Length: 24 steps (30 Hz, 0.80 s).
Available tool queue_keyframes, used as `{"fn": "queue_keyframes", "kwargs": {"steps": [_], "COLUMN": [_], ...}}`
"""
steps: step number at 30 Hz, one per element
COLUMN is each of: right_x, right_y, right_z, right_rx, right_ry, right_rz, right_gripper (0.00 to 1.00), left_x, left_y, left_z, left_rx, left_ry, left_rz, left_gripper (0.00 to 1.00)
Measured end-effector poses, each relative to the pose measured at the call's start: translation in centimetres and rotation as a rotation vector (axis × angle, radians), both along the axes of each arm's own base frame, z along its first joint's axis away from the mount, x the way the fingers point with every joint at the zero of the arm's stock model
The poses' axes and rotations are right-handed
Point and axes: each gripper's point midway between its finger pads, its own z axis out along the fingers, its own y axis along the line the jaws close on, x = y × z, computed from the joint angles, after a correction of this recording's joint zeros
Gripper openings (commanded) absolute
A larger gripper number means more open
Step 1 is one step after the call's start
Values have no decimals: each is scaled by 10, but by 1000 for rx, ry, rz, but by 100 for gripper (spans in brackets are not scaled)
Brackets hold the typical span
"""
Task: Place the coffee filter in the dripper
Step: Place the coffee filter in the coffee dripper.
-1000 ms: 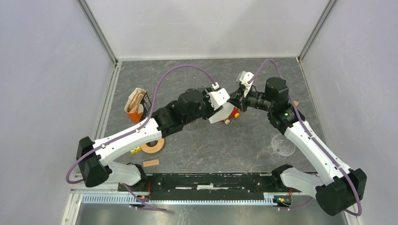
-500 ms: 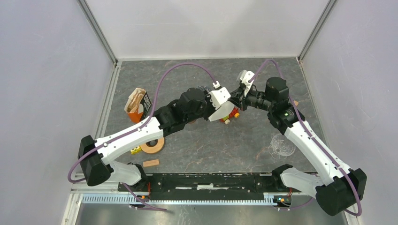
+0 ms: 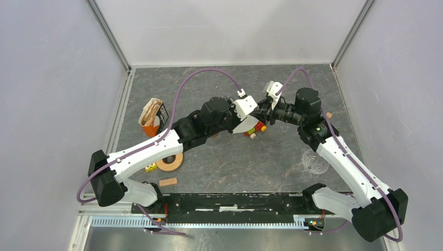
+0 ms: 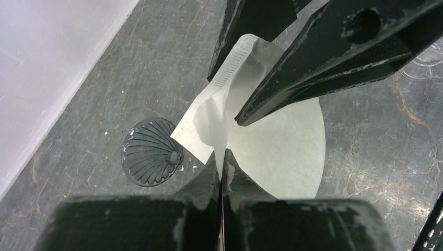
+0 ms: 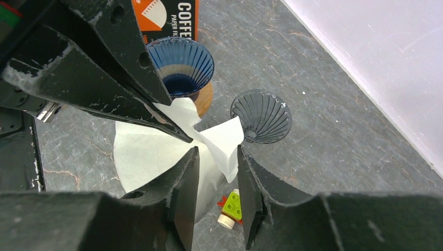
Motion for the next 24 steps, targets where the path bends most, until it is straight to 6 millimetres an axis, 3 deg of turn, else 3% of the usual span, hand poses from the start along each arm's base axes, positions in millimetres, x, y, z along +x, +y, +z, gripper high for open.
{"fn": "queue_keyframes", "kwargs": {"steps": [9, 15, 24], "right_x": [0, 1, 1], "right_y": [-1, 0, 0], "right_z": [-5, -11, -11], "right_rx": [-11, -17, -10], "right_ry": [0, 13, 21], "right_rz": [1, 0, -1], "right_gripper": [40, 27, 0], "left_x": [-3, -5, -7], "left_y": [-2, -4, -5], "left_z": [0, -1, -1], "left_rx": [-2, -4, -8], "left_ry": [7, 14, 17], "left_rz": [-17, -34, -48], "left_gripper": [2, 2, 2]}}
